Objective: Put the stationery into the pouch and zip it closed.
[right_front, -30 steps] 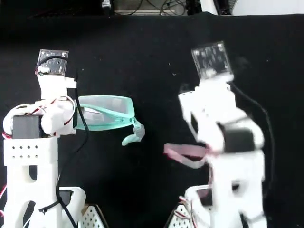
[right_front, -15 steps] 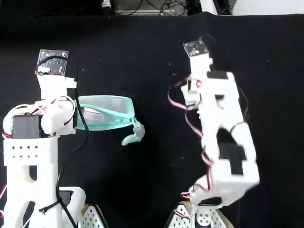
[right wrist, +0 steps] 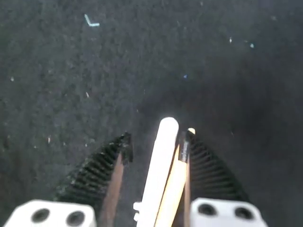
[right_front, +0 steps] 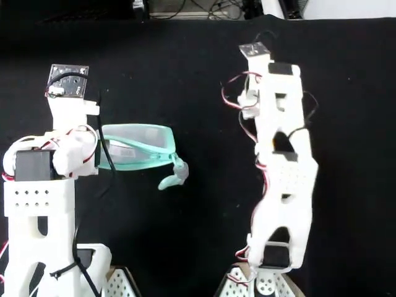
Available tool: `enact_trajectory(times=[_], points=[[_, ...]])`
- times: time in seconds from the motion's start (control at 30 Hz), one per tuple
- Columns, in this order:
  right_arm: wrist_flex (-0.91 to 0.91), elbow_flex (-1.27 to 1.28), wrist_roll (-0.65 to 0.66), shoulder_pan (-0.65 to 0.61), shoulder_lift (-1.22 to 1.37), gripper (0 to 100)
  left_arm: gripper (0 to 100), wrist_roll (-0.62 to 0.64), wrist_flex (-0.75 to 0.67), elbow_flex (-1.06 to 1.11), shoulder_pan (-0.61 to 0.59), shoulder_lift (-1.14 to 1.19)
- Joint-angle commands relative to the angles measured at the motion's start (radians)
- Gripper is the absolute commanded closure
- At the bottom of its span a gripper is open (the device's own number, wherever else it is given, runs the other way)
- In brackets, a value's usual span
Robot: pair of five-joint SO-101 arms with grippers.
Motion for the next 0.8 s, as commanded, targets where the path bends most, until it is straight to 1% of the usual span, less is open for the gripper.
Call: enact_trajectory(times=[0.0, 0.07, 0.13, 0.17, 0.27, 0.37, 0.43, 0.57, 0.77], points=[[0.089, -0.209, 0.006, 0.005, 0.094, 83.7, 97, -0.003, 0.005, 0.004, -0.013, 0.003], [0.152, -0.305, 0.044, 0.002, 0.154, 86.0, 97, -0.003, 0.005, 0.004, -0.013, 0.003], [0.215, -0.398, 0.098, -0.008, 0.203, 92.9, 97, -0.003, 0.005, 0.004, -0.013, 0.003], [0.245, -0.444, 0.109, -0.011, 0.223, 98.0, 97, -0.003, 0.005, 0.004, -0.013, 0.003], [0.33, -0.59, 0.117, -0.014, 0.265, 98.8, 97, -0.003, 0.005, 0.004, -0.013, 0.003], [0.339, -0.67, 0.089, -0.006, 0.269, 98.7, 97, -0.005, 0.005, 0.004, -0.013, 0.003], [0.339, -0.67, 0.057, -0.006, 0.245, 98.7, 97, -0.005, 0.005, 0.004, -0.013, 0.003], [0.339, -0.588, 0.046, -0.02, 0.151, 98.7, 97, -0.005, 0.003, 0.004, -0.013, 0.003], [0.339, -0.361, 0.046, -0.081, -0.122, 98.7, 97, -0.005, 0.003, 0.004, -0.013, 0.003]])
